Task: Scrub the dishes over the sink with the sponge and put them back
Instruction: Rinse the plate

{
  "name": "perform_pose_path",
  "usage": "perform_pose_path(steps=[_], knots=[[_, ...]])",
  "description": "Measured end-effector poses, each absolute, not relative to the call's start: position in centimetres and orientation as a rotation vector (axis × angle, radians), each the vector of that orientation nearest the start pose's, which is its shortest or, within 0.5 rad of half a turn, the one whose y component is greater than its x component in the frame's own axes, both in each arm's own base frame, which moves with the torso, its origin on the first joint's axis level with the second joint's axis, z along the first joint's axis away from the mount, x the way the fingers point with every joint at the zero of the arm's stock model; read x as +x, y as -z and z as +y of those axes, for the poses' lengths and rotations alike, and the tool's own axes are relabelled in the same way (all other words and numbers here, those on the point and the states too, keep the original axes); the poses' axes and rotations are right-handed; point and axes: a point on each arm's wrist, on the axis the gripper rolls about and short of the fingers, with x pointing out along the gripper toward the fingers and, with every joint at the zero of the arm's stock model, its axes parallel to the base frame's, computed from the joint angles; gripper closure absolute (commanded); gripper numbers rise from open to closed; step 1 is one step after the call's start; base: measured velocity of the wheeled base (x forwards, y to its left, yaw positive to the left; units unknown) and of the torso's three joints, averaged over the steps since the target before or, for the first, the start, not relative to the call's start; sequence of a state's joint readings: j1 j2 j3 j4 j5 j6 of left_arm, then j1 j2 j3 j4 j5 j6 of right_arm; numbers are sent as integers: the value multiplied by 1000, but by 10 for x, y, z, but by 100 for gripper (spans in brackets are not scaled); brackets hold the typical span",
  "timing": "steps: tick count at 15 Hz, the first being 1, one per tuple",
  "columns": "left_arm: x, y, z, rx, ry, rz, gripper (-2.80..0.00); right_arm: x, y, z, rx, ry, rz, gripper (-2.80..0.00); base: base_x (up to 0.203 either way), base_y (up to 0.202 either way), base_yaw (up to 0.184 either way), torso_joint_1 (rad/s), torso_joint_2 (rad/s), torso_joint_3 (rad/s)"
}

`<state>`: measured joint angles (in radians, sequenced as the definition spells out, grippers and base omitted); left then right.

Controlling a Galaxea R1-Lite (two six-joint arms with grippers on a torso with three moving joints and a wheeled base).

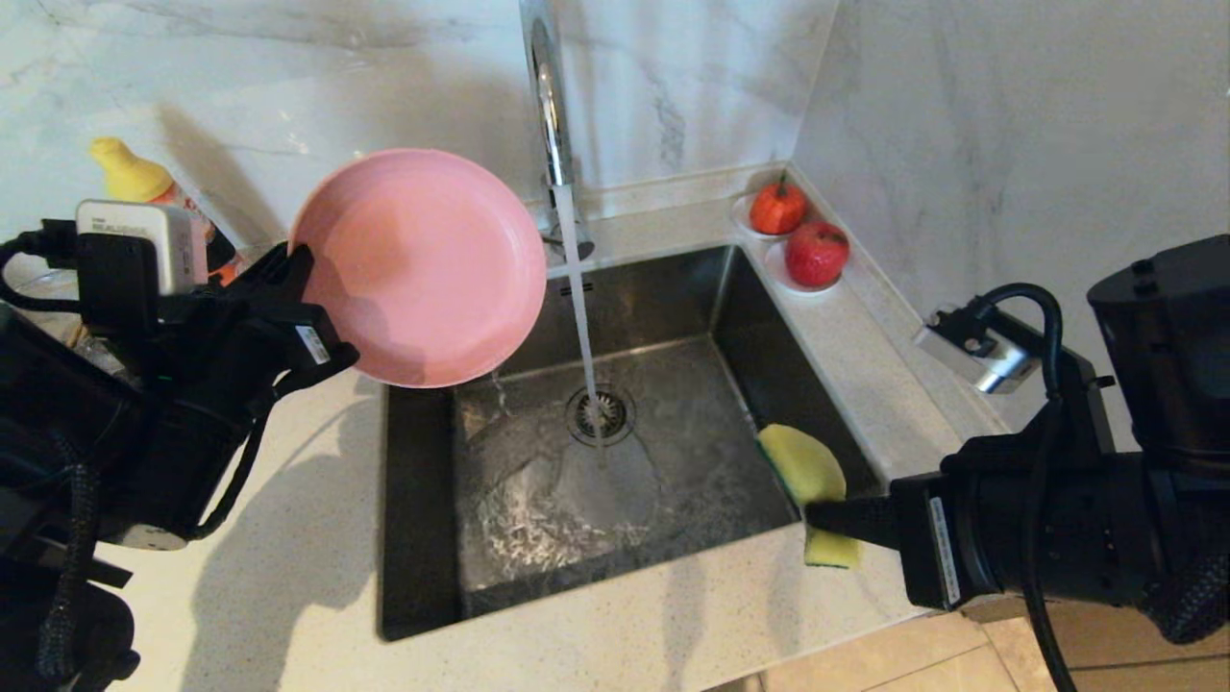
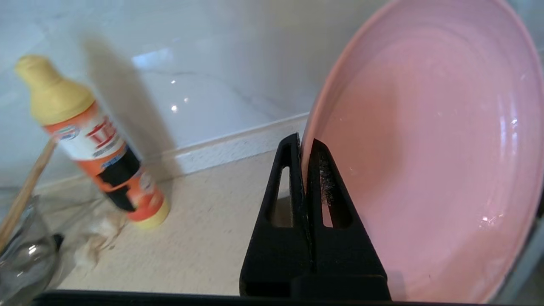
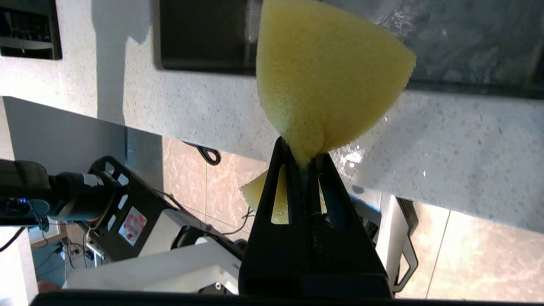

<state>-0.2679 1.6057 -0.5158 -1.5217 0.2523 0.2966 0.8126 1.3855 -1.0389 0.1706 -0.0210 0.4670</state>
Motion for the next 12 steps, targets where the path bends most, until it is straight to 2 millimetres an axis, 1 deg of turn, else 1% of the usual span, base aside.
perform_pose_path(steps=[3,6,8,12], knots=[[242,-230,-61,177,-50,-444,0,156,-255,164,219,-641,653,0,0,0,0,0,0,0],[233,-254,-59,166,-53,-541,0,158,-256,166,228,-646,634,0,0,0,0,0,0,0],[226,-266,-57,166,-45,-593,0,158,-256,166,227,-645,635,0,0,0,0,0,0,0],[221,-276,-56,153,-55,-631,0,159,-256,166,227,-641,635,0,0,0,0,0,0,0]])
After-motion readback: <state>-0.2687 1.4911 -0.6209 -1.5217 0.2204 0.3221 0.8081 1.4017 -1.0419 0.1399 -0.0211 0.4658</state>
